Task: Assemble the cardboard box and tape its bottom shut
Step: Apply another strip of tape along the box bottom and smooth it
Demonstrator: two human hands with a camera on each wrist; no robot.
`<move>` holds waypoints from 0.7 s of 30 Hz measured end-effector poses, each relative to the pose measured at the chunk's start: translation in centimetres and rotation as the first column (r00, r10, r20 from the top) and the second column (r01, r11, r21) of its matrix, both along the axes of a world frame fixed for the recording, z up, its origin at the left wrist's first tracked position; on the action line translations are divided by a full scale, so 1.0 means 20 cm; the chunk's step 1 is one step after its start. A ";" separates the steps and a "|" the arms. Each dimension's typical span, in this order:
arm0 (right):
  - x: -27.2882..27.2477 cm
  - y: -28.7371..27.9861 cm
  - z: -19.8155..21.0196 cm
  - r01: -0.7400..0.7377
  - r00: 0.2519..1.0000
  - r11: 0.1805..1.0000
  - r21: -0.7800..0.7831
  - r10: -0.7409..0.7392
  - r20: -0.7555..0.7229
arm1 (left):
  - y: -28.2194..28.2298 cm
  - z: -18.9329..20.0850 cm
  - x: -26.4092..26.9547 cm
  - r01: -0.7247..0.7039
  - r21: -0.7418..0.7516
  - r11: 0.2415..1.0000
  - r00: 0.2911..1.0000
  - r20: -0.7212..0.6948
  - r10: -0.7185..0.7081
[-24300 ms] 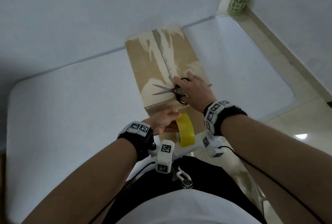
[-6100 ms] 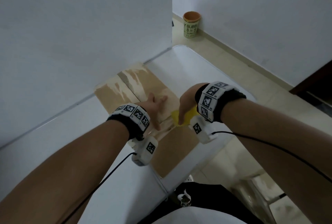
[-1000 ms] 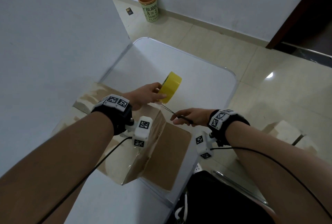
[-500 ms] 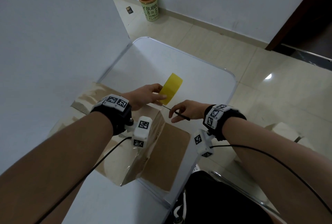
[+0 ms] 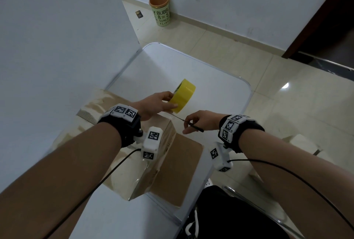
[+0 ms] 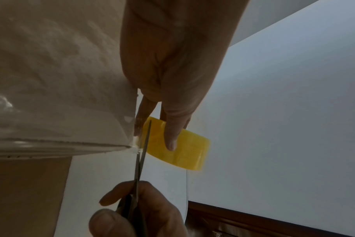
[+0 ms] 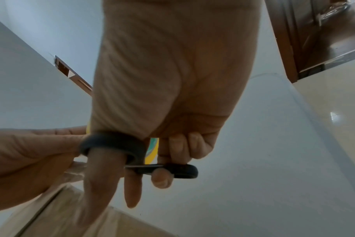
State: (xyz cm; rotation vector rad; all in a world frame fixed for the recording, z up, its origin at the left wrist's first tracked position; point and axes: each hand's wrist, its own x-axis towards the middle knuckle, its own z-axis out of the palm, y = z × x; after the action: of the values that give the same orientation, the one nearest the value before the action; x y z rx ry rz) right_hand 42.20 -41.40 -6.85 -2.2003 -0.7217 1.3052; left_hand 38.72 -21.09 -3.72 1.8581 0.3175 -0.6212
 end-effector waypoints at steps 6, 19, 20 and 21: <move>0.00 -0.02 0.04 0.021 0.999 0.999 0.028 -0.023 0.044 | 0.01 -0.02 0.02 -0.013 0.026 1.000 1.000 -0.014 0.013; 0.13 -0.06 -0.22 0.250 0.965 0.914 -0.320 -0.209 0.159 | 0.08 0.02 0.04 -0.229 -0.073 0.971 0.972 -0.061 0.225; 0.14 -0.03 -0.25 0.258 0.961 0.910 -0.323 -0.206 0.186 | 0.10 0.03 0.05 -0.227 -0.063 0.972 0.973 -0.061 0.223; 0.15 -0.02 -0.27 0.255 0.959 0.906 -0.338 -0.191 0.211 | 0.09 0.04 0.04 -0.212 -0.053 0.976 0.976 -0.062 0.209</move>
State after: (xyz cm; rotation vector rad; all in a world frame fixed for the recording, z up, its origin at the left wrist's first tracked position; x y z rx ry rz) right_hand 45.20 -41.90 -12.32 -2.6260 -0.2850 1.2151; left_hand 39.61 -19.22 -2.88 1.7245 0.5209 -0.5318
